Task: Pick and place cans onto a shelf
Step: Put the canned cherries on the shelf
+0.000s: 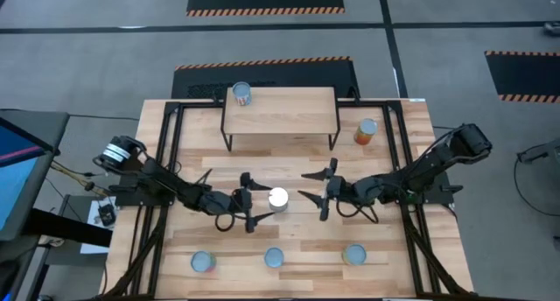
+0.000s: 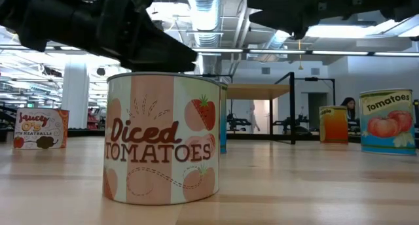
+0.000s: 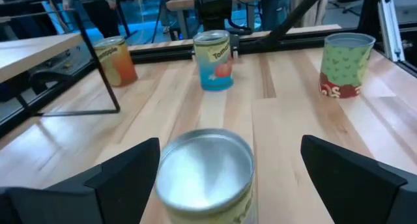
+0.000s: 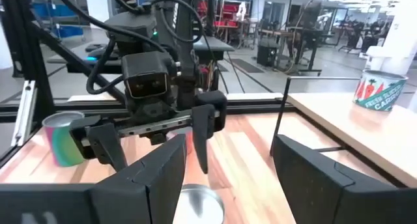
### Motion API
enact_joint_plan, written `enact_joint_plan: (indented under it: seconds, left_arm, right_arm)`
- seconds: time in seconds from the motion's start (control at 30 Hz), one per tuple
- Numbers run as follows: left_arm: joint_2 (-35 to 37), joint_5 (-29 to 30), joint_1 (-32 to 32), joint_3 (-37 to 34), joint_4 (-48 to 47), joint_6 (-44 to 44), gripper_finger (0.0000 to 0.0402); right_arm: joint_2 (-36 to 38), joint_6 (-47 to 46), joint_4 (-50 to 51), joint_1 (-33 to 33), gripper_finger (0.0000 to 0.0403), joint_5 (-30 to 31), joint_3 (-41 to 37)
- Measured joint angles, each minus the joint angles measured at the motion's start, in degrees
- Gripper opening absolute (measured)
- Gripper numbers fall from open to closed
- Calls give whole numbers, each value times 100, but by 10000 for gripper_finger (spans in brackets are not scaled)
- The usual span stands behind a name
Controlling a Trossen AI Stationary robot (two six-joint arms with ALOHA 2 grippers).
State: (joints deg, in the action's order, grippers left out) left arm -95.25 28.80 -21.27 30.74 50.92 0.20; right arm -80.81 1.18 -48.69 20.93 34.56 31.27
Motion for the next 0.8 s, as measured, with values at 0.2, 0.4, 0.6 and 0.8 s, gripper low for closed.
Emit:
enact_joint_plan:
  seconds: [0.2, 0.4, 0.6, 0.8]
  left_arm:
    - [-232, 141, 125, 184, -11, 64, 364]
    - [-233, -442, 494, 182, -138, -453, 364]
    - [-373, -1052, 796, 181, -121, -664, 364]
    - [-432, -1332, 865, 180, -119, -614, 364]
  right_arm:
    - [1, -80, 17, -5, 255, 12, 1]
    - [1, -164, 26, 0, 255, 7, 1]
    - [1, -228, 26, -3, 255, 7, 1]
    - [4, -227, 64, -3, 255, 5, 1]
